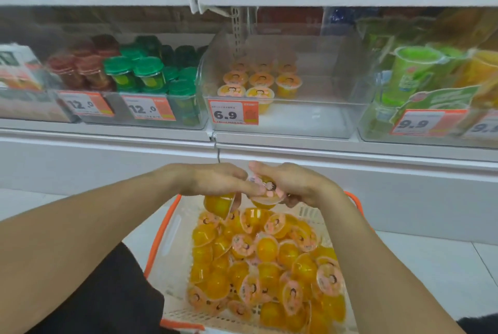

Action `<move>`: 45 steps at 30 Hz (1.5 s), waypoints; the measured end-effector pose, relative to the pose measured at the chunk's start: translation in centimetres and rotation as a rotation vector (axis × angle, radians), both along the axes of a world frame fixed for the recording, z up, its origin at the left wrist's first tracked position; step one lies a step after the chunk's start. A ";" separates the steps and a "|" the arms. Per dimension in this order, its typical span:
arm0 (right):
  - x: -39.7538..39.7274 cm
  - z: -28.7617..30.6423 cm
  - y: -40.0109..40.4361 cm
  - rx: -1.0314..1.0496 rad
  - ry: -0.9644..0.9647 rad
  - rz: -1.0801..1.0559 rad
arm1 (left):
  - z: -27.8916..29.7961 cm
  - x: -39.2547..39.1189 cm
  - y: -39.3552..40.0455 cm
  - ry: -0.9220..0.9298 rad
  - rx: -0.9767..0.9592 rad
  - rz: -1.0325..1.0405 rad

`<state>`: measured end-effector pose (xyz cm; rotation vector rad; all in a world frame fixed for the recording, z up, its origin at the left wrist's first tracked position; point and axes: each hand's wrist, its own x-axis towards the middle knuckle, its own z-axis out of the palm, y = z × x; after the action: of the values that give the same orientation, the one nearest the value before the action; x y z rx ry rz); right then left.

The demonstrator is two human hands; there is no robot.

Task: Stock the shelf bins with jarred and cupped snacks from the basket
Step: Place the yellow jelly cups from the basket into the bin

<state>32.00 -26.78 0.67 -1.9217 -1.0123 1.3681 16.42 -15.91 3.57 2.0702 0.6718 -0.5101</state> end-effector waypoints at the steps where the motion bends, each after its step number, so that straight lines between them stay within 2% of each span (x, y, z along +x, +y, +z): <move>1: -0.1 0.8 0.1 0.002 -0.098 0.032 | 0.4 0.3 -0.2 -0.013 -0.041 -0.017; 4: 0.1 2.2 0.0 0.003 -0.355 0.047 | 0.5 1.4 -0.7 -0.047 -0.046 -0.020; 7: 0.8 2.1 -0.2 0.063 -0.383 -0.040 | -0.2 2.0 -0.8 -0.102 0.000 0.019; 9: 1.4 1.6 -0.4 0.126 -0.187 -0.162 | -0.8 2.0 -0.3 -0.176 -0.051 0.091; 13: 1.5 1.2 -0.7 0.295 0.409 -0.498 | -1.1 2.1 0.6 -0.414 -0.174 0.394; 15: 1.0 1.8 -0.7 0.326 0.506 -0.565 | -0.7 2.4 0.6 -0.504 -0.233 0.530; 19: -0.5 4.1 -0.5 0.360 0.368 -0.589 | 0.3 3.3 -0.5 -0.652 -0.192 0.665; 23: -1.3 6.2 0.2 0.537 0.133 -0.607 | 1.3 3.8 -0.6 -0.763 -0.202 0.623; 27: 0.1 7.5 1.9 0.652 -0.043 -0.627 | 2.1 3.8 0.3 -0.760 -0.212 0.517; 31: 3.6 9.9 4.1 0.689 -0.203 -0.644 | 1.8 3.3 0.7 -0.657 -0.353 0.408; 35: 9.3 11.1 7.0 0.408 -0.443 -0.634 | 1.6 2.9 1.5 -0.602 -0.331 0.403; 39: 12.2 9.5 9.9 0.050 -0.423 -0.544 | 1.6 2.9 1.9 -0.617 -0.325 0.436; 45: 13.4 6.8 12.2 -0.067 -0.396 -0.441 | 1.7 3.1 2.0 -0.641 -0.362 0.462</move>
<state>45.44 -14.60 7.49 -2.3480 -0.6520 0.8008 19.48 -13.91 5.31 1.5344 0.5845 0.2772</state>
